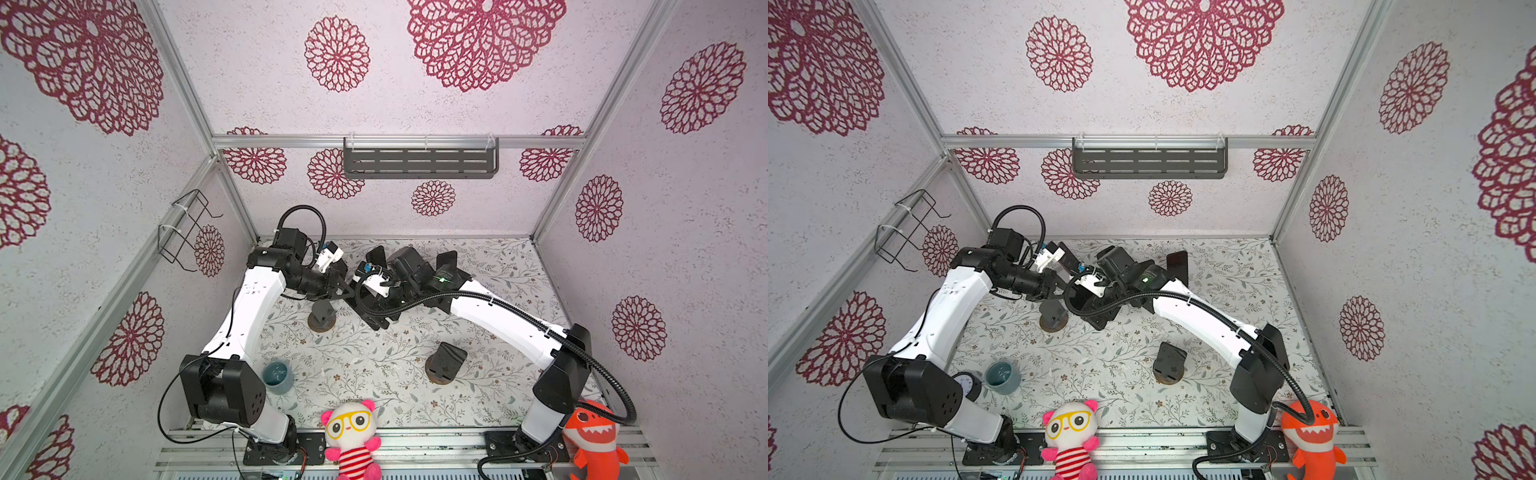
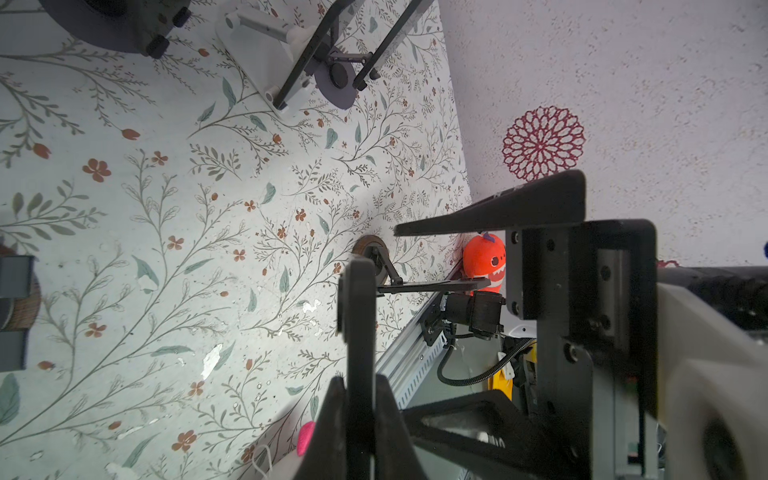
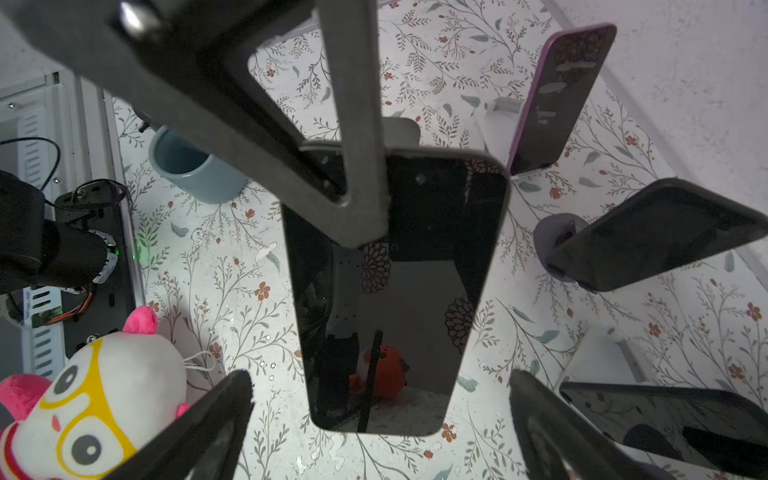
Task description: Remove the phone from the phone stand
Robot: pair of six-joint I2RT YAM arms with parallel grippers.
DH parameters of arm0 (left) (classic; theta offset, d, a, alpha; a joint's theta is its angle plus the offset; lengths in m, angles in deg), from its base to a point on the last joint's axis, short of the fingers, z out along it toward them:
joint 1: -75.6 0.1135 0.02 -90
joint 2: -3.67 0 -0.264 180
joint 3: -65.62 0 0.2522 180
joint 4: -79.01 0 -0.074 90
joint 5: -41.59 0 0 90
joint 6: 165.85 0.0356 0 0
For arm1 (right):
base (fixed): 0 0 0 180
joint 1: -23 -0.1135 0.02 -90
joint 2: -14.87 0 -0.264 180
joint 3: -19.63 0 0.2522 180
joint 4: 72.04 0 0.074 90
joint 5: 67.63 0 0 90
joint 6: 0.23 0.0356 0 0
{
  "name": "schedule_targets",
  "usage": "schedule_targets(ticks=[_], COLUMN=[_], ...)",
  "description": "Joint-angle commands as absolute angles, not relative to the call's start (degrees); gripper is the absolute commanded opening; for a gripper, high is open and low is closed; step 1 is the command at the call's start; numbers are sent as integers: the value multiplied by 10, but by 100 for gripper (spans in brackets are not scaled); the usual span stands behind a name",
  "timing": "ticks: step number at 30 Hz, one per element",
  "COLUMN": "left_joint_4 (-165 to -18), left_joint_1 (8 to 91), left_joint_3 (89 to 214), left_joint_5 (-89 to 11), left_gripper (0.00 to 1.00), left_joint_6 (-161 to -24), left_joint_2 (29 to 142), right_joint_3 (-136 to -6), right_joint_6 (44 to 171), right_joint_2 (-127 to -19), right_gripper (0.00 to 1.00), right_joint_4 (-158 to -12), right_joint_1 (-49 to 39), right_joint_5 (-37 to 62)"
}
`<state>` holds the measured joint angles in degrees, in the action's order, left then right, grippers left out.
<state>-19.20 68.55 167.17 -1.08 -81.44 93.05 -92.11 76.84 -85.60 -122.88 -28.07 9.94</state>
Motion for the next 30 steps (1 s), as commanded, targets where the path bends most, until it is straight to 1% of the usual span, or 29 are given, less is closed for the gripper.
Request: schedule_targets(ticks=[1,10,17,23,27,30], left_joint_4=[-207,-205,-212,-218,-219,-221], left_joint_1=[682,673,673,673,673,674], left_joint_3=[1681,1679,1674,1674,1674,1671], left_joint_5=[24,29,32,38,39,39], left_gripper=[0,0,0,0,0,0], left_joint_6=[-808,-797,-802,-803,-802,-803], left_joint_2=[934,934,938,942,941,940], right_joint_3=[-927,-926,-925,-926,-925,-926], right_joint_6=[752,754,763,767,774,785], right_joint_2=[-863,-883,-887,-893,-895,-894], right_gripper=[99,98,89,86,79,71], right_joint_4=[-1210,-1191,-1191,-1194,-1193,-1187], right_joint_1=[-282,-272,-270,-271,-268,-262], right_joint_5=[85,79,76,86,86,81])
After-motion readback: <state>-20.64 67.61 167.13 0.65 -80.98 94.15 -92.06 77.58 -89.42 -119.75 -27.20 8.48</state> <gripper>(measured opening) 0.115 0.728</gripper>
